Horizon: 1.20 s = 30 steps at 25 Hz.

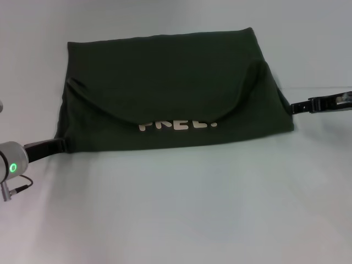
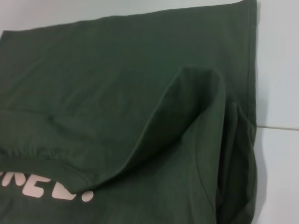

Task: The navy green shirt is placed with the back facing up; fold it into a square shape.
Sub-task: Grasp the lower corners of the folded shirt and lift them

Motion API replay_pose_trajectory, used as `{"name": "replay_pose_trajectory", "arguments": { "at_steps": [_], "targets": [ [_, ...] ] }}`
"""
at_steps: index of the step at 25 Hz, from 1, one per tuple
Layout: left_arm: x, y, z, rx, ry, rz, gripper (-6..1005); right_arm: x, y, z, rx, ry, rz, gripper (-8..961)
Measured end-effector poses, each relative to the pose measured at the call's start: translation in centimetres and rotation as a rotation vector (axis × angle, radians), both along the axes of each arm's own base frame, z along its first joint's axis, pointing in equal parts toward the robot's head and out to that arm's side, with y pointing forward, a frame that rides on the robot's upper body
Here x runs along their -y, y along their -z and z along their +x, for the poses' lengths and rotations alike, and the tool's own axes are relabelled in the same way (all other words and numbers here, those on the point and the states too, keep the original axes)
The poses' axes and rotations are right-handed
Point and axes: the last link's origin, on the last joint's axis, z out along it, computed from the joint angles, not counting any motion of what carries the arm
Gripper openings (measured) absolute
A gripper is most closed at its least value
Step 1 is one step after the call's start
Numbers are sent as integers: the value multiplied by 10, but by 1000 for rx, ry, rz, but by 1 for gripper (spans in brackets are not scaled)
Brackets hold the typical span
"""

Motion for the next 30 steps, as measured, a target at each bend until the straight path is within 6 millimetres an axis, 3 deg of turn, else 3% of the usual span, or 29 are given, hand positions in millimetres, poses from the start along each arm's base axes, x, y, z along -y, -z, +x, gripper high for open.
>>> {"name": "replay_pose_trajectory", "arguments": {
  "at_steps": [17,30],
  "targets": [
    [1,2,0,-1,1,-4,27,1,47,2,95,-49,46,760],
    [0,2,1,0,4,-4,28,1,63,2,158,-99,86,757]
  ]
}}
